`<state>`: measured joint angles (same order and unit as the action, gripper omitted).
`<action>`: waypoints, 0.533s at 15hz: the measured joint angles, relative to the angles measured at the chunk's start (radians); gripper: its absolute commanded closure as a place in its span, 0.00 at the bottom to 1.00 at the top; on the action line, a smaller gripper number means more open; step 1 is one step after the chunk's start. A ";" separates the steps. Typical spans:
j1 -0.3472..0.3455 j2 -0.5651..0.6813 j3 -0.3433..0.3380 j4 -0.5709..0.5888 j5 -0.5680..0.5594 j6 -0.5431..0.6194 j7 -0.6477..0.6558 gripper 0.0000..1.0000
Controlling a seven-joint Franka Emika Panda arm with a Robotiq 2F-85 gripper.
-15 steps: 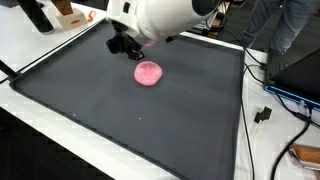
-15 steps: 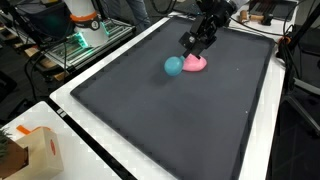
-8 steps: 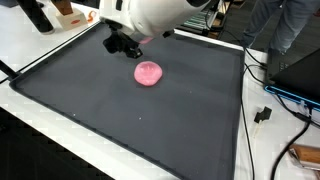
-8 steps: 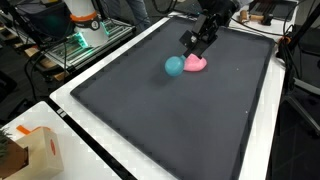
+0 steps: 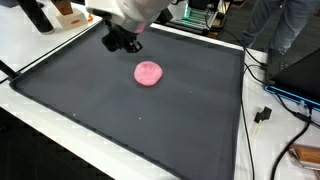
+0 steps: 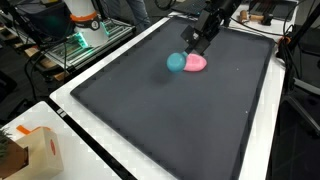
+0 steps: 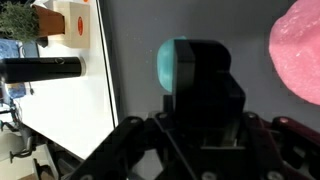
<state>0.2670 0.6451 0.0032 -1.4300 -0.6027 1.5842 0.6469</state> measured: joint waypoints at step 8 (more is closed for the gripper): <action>-0.046 -0.063 0.000 0.013 0.148 0.033 -0.178 0.75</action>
<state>0.2212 0.5821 0.0030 -1.4169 -0.4547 1.6173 0.4691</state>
